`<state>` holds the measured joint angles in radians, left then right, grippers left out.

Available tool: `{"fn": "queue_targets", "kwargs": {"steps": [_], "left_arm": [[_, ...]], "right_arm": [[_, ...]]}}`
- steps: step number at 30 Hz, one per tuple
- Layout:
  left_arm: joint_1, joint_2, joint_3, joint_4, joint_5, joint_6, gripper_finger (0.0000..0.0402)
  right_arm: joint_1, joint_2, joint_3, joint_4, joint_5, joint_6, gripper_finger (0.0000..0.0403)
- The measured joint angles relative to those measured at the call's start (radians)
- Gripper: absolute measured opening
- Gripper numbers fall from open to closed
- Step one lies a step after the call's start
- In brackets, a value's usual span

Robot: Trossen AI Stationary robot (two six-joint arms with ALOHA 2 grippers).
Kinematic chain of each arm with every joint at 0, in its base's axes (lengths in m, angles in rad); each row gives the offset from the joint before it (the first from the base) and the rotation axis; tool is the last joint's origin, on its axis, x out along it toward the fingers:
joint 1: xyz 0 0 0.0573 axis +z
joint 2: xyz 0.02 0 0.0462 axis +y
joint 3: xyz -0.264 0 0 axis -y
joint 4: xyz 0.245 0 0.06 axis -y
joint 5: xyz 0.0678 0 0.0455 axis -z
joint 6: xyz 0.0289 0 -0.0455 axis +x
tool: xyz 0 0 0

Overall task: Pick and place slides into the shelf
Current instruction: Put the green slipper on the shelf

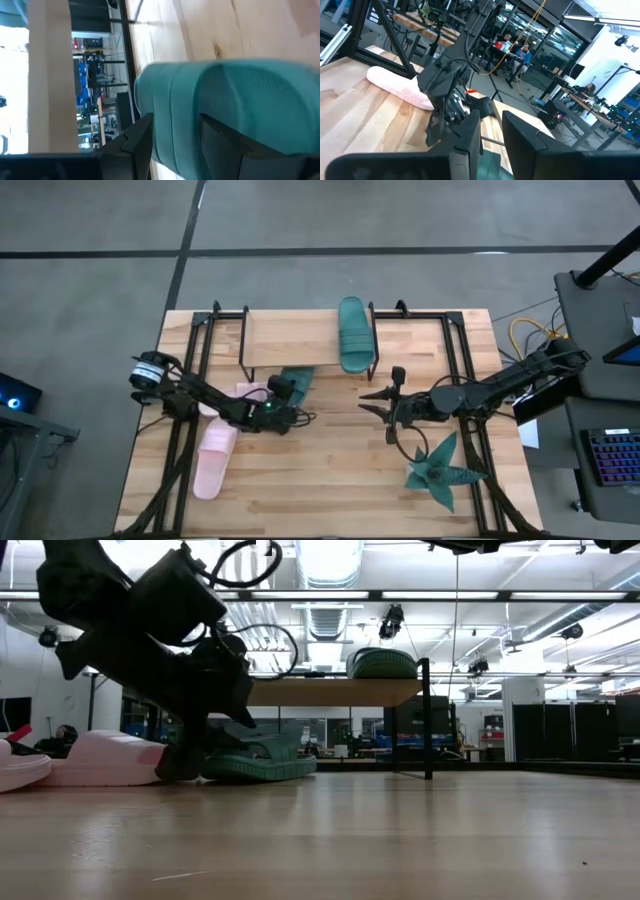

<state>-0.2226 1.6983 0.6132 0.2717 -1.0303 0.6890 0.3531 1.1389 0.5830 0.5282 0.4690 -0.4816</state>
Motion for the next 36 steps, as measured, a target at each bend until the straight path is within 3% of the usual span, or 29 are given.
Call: {"fn": "queue_targets", "kwargs": {"steps": [14, 18, 25, 36], "left_arm": [[0.052, 0.033, 0.002, 0.002, -0.025, 0.001, 0.0134], [0.058, 0.029, 0.002, 0.002, -0.020, -0.001, 0.0102], [0.059, 0.029, 0.004, 0.001, -0.018, -0.001, 0.0009], [0.004, 0.027, 0.071, -0.033, -0.017, 0.078, 0.0002]], "right_arm": [[0.000, 0.000, -0.001, 0.000, 0.000, 0.000, 0.0076], [0.000, 0.000, -0.001, 0.000, 0.000, 0.000, 0.0070], [0.000, 0.000, -0.001, 0.000, 0.000, 0.000, 0.0073], [0.000, 0.000, -0.001, 0.001, 0.003, -0.004, 0.0068]]}}
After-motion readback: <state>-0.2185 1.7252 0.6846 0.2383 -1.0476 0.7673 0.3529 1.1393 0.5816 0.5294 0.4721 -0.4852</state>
